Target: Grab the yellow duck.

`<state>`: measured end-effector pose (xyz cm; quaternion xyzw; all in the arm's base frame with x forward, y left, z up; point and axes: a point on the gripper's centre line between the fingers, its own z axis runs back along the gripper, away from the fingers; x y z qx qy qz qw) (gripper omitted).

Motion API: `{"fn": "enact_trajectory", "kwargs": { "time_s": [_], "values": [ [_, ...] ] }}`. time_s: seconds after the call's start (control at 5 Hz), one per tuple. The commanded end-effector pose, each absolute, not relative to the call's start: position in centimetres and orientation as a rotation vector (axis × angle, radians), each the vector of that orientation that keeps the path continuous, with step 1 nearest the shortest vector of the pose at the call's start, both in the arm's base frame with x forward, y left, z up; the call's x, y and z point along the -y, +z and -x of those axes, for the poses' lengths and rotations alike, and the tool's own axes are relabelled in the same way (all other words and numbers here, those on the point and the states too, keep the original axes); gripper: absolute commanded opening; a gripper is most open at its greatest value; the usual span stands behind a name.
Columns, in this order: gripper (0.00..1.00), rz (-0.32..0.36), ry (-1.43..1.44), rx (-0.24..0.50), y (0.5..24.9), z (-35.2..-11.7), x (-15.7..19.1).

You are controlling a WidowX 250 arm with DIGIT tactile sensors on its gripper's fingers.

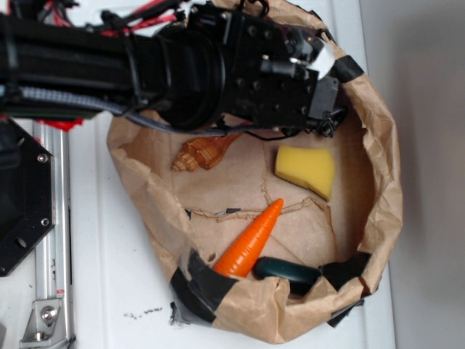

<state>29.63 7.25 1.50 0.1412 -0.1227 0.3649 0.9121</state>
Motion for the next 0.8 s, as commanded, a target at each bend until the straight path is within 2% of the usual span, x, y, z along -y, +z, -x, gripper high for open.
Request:
{"fn": "enact_trajectory", "kwargs": {
  "time_s": [0.0,0.2,0.4,0.6],
  "values": [
    [1.00,-0.272,0.726,0.259,1.2,-28.7,-7.4],
    [0.00,-0.264,0.737,0.257,1.3,-28.7,-7.7],
    [0.00,-0.252,0.733,0.252,1.5,-28.7,-7.8],
    [0.00,-0.201,0.688,0.287,2.6,-28.4,-7.8]
  ]
}}
